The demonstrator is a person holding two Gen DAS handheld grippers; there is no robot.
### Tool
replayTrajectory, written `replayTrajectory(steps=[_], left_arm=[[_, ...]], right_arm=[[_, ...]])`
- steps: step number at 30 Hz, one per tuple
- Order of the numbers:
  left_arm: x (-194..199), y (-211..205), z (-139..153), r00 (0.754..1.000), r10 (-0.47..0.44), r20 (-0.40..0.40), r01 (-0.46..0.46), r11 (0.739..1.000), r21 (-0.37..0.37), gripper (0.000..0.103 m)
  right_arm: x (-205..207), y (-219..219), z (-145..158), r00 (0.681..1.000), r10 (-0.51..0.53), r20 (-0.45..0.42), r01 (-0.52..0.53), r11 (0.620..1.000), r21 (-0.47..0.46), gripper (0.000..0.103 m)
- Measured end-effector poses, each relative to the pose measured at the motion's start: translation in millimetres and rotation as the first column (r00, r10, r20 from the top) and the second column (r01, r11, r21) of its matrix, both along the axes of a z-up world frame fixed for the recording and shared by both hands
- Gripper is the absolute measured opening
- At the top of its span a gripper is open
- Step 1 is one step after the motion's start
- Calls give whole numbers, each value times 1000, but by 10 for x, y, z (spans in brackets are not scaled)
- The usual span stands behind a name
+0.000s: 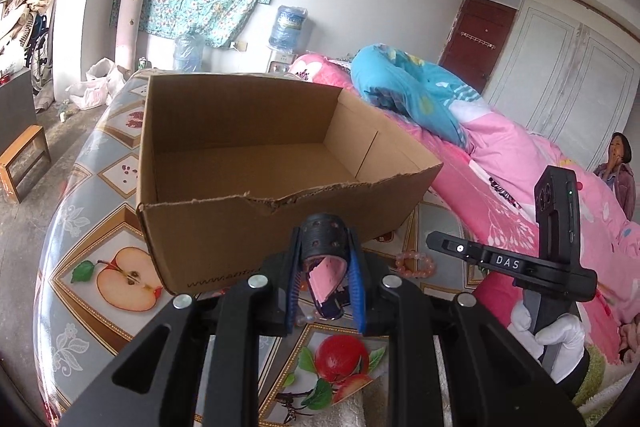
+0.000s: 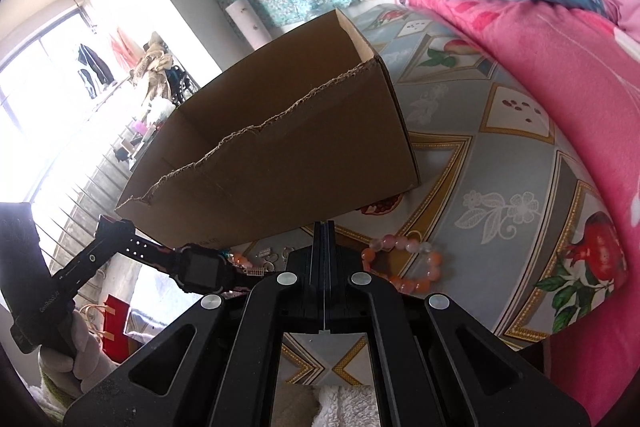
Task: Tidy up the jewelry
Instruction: 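Carry the dangling smartwatch by its strap with the left tool toward the box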
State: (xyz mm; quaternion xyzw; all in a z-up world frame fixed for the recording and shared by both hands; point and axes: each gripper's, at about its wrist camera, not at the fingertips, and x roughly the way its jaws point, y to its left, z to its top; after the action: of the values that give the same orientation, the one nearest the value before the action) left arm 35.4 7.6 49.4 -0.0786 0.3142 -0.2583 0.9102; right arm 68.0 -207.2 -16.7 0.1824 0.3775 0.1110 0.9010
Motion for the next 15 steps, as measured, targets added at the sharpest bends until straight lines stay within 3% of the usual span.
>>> replayTrajectory(steps=[7,15], left_arm=[[34,-262,385,991,-81,104,83,996,-16,20],[97,-410,613,980,-158,121,160,987,-7,20]], right_arm=[[-91,-45,26,1000,-17,21,18,999,-30,0],[-155,-124,8,999,1,37,-1,1000,-3,3]])
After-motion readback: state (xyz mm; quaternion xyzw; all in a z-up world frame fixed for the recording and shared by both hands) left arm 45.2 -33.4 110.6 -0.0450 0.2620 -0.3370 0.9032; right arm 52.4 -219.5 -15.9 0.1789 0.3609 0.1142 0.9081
